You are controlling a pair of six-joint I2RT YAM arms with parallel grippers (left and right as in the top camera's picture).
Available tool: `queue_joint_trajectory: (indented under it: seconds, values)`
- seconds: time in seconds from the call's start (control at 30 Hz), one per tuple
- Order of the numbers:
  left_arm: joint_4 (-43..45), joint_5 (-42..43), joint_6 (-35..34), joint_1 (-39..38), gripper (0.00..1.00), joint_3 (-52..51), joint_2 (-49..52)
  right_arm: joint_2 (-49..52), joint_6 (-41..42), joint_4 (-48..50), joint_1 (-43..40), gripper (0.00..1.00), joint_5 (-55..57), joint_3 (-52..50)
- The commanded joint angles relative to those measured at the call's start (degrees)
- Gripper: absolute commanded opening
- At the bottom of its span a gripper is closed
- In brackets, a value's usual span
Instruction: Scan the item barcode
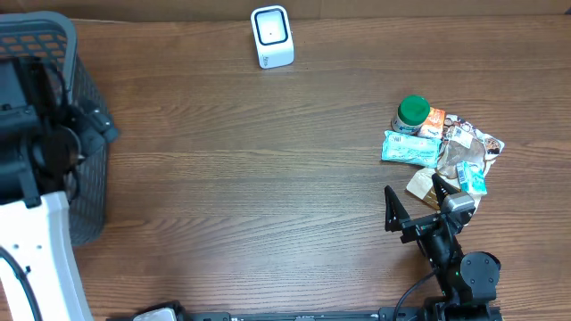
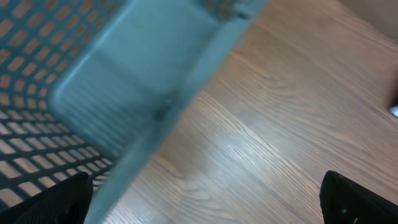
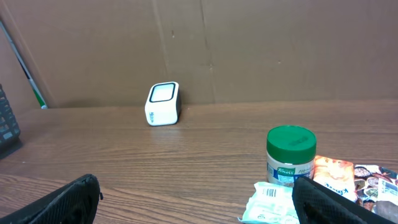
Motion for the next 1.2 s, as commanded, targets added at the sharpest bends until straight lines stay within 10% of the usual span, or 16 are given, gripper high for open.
queue_joint_trajectory:
  seconds: [0.0, 0.3, 0.63, 0.9, 1.17]
  values:
    - [0.2, -0.6, -0.2, -4.9, 1.00, -0.3, -5.8, -0.6, 0.2, 0.3, -0.1, 1.00, -0.4, -0.6]
    - [12.9, 1.0, -0.8, -8.5, 1.00, -18.8, -21.6, -0.6, 0.2, 0.4, -0.1, 1.00, -0.4, -0.6]
    - [57.7, 8.3, -0.6, -8.5, 1.00, -55.3, -42.8, -0.6, 0.2, 0.4, -0.1, 1.00, -0.4, -0.6]
    - [61.1, 7.9, -3.1, -12.0, 0.99, -70.4, -55.6, -0.6, 0.2, 0.4, -0.1, 1.00, -0.4, -0.6]
    - [80.3, 12.7, 23.3, -13.3, 1.00, -85.7, -64.9, -0.6, 0.2, 0.4, -0.1, 1.00, -0.4, -0.6]
